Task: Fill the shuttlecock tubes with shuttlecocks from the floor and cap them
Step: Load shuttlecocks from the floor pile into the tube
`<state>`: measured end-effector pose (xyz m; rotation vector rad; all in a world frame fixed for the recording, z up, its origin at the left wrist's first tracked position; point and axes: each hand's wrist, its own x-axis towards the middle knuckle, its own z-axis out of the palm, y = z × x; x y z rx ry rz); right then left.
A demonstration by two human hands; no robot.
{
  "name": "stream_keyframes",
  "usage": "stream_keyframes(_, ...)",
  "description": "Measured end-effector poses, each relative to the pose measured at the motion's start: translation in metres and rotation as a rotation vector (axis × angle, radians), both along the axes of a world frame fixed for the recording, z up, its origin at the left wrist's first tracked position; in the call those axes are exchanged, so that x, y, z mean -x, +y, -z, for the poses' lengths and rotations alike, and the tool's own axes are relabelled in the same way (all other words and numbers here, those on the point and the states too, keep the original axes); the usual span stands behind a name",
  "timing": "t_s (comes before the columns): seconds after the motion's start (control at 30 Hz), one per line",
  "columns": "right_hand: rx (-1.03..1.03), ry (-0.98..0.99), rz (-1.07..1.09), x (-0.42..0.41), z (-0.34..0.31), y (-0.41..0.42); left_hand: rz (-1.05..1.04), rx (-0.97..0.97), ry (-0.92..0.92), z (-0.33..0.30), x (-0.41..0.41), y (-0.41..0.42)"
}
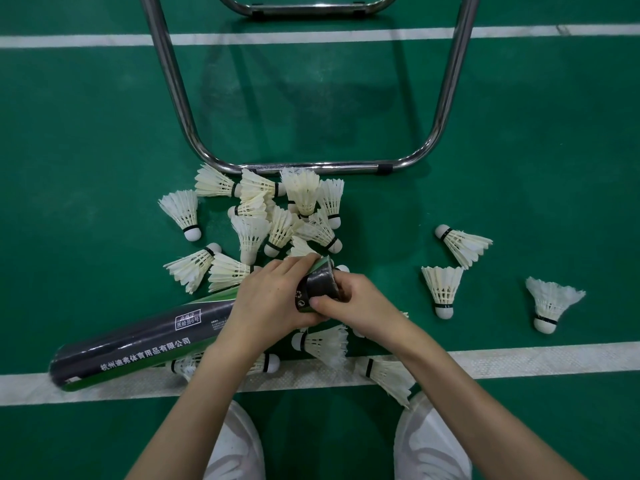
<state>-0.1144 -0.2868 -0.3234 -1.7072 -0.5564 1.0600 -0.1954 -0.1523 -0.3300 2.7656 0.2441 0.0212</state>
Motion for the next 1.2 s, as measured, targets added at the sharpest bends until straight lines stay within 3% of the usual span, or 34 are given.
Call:
stream_keyframes(0.67,-0.022,0.111,-0.028,-0.002,-0.004,-0.005,0.024,-0.030,-0.025,0.003,0.002,-0.005)
stream_keyframes(0.93,-0.095,0.193,0.133,-0.012,-0.010,-0.015,0.008,-0.017,-0.021,-0.001,-0.001,-0.004)
stream_keyframes(1.2,-0.061,0.069,0.129,-0.025,-0.028,-0.018,-0.067,-0.033,-0.033,-0.017,-0.005,-0.003)
